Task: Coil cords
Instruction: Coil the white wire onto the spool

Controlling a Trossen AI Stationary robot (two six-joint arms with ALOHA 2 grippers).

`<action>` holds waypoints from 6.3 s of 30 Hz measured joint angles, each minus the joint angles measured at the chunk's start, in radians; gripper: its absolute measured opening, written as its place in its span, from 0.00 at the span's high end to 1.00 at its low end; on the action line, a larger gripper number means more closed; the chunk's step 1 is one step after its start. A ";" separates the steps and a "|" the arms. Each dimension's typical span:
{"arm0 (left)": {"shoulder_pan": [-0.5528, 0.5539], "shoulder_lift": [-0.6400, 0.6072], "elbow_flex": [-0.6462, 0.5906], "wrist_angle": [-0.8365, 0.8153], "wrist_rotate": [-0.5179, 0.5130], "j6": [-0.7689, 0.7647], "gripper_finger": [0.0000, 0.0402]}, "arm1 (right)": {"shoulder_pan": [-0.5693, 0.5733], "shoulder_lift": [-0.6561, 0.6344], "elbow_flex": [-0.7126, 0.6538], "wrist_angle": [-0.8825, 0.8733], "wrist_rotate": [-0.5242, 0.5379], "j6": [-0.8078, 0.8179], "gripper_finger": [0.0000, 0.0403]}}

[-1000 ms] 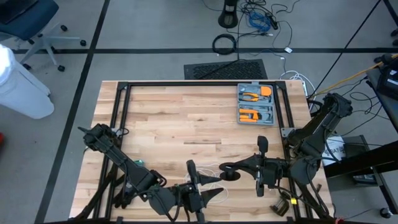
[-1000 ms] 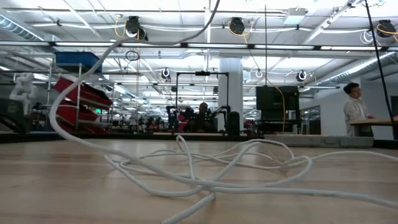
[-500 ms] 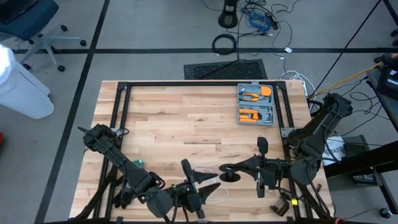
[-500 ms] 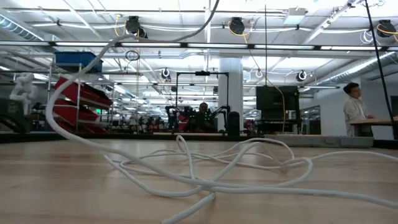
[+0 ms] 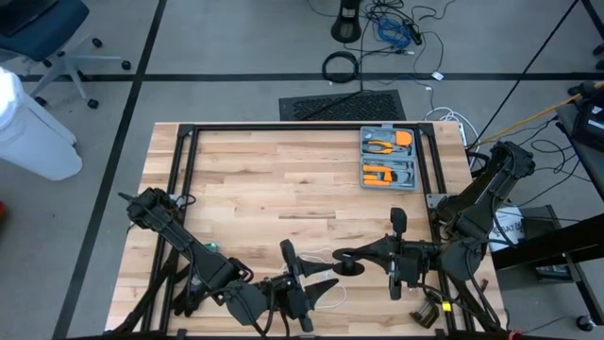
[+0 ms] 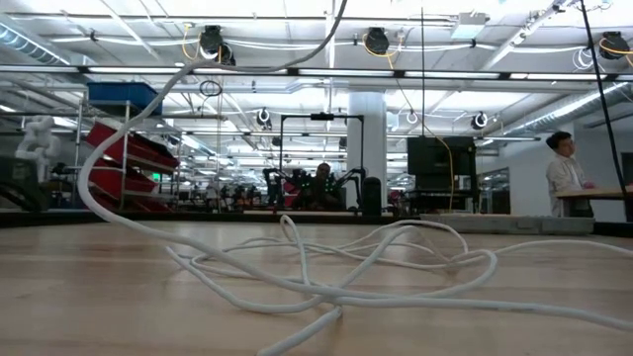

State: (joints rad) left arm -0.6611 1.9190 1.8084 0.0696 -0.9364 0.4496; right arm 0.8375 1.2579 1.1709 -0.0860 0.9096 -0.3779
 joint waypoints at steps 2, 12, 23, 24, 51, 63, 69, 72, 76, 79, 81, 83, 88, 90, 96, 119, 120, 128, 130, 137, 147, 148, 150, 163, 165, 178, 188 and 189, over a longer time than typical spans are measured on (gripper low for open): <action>0.000 0.000 0.000 0.000 0.016 0.000 0.62 | -0.001 0.000 0.000 0.000 0.000 0.000 1.00; 0.014 0.010 0.000 0.001 0.025 0.000 0.62 | -0.021 0.014 0.000 -0.001 0.000 0.013 1.00; 0.013 0.010 0.000 -0.007 0.020 0.000 0.69 | -0.032 0.024 0.000 0.007 0.000 0.000 1.00; 0.012 0.010 0.000 -0.007 0.020 0.000 0.71 | -0.032 0.024 0.000 0.007 -0.001 0.000 1.00; -0.036 0.005 0.000 -0.006 -0.139 0.060 0.99 | -0.017 0.008 0.000 -0.031 0.086 0.117 0.90; -0.139 -0.068 0.000 -0.004 -0.229 0.062 0.99 | -0.060 0.137 0.000 -0.117 -0.007 0.444 0.85; -0.179 -0.085 0.000 -0.006 -0.471 0.065 1.00 | -0.156 0.290 0.000 0.137 -0.362 0.333 0.85; -0.200 -0.085 0.000 -0.007 -0.496 0.089 1.00 | -0.199 0.366 0.000 0.302 -0.414 0.255 0.84; -0.216 -0.085 0.000 -0.002 -0.497 0.089 1.00 | -0.234 0.446 -0.001 0.436 -0.411 0.175 0.77; -0.221 -0.084 0.000 0.000 -0.497 0.089 1.00 | -0.248 0.466 -0.001 0.505 -0.366 0.178 0.69; -0.223 -0.084 0.000 0.001 -0.497 0.089 1.00 | -0.257 0.479 0.000 0.530 -0.350 0.164 0.65; -0.224 -0.084 0.000 0.001 -0.497 0.089 1.00 | -0.260 0.492 0.000 0.540 -0.331 0.145 0.63; -0.223 -0.084 0.000 0.003 -0.496 0.089 1.00 | -0.262 0.495 0.000 0.554 -0.340 0.133 0.64; -0.223 -0.084 0.000 0.004 -0.494 0.089 1.00 | -0.265 0.497 0.000 0.554 -0.340 0.133 0.67; -0.223 -0.084 0.000 0.004 -0.492 0.088 1.00 | -0.279 0.497 0.000 0.557 -0.373 0.154 0.77; -0.254 -0.084 0.000 -0.022 -0.460 0.161 1.00 | -0.266 0.358 0.000 0.303 -0.261 0.258 1.00; -0.260 -0.084 0.000 -0.037 -0.445 0.163 1.00 | -0.258 0.336 0.000 0.274 -0.257 0.275 1.00; -0.270 -0.083 0.000 -0.149 -0.402 0.166 1.00 | -0.177 0.229 0.000 0.170 -0.256 0.311 1.00; -0.267 -0.083 0.000 -0.195 -0.401 0.163 1.00 | -0.156 0.213 0.000 0.170 -0.257 0.306 1.00; -0.254 -0.083 0.000 -0.339 -0.402 0.134 1.00 | -0.082 0.157 0.000 0.171 -0.256 0.261 1.00; -0.230 -0.083 0.000 -0.464 -0.374 0.070 1.00 | -0.008 0.123 0.000 0.201 -0.254 0.193 1.00; -0.225 -0.083 0.000 -0.485 -0.352 0.056 1.00 | -0.005 0.124 0.000 0.211 -0.254 0.183 1.00; -0.212 -0.082 0.000 -0.511 -0.320 0.052 1.00 | -0.004 0.124 0.000 0.234 -0.255 0.164 1.00; -0.113 -0.074 -0.015 -0.531 -0.015 0.041 1.00 | -0.004 0.126 0.000 0.273 -0.255 0.085 1.00; -0.098 -0.074 -0.015 -0.532 0.049 0.026 1.00 | -0.004 0.126 0.000 0.292 -0.255 0.061 1.00; -0.067 -0.075 -0.015 -0.519 0.339 0.023 1.00 | -0.035 0.126 0.000 0.300 -0.255 0.005 1.00; -0.060 -0.045 -0.015 -0.418 0.506 0.065 1.00 | -0.075 0.152 0.000 0.350 -0.255 -0.012 1.00; -0.055 -0.037 -0.015 -0.404 0.525 0.082 1.00 | -0.080 0.164 0.000 0.373 -0.258 -0.021 1.00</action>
State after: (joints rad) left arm -0.7165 1.8823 1.7931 -0.3346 -0.4116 0.5315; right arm 0.7575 1.4215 1.1713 0.2871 0.6521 -0.3985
